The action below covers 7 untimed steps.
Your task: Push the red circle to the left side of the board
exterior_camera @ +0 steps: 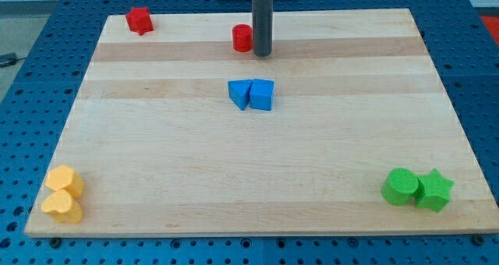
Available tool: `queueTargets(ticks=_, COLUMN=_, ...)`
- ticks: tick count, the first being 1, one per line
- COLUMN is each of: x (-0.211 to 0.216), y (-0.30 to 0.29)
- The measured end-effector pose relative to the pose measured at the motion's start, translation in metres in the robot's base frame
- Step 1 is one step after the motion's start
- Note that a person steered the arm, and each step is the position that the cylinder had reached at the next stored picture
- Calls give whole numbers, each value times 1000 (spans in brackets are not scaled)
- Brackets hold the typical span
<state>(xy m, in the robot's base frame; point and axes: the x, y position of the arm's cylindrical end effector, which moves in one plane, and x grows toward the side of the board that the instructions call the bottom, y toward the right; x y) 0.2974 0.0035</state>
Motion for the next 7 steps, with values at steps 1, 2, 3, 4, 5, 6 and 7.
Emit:
queueTargets(ticks=1, x=-24, y=0)
queueTargets(ticks=2, x=-19, y=-26)
queueTargets(ticks=3, x=-17, y=-37)
queueTargets(ticks=4, x=-19, y=-57)
queueTargets(ticks=5, x=-23, y=-74)
queueTargets(ticks=6, x=-35, y=-88)
queueTargets(ticks=7, x=-46, y=-106)
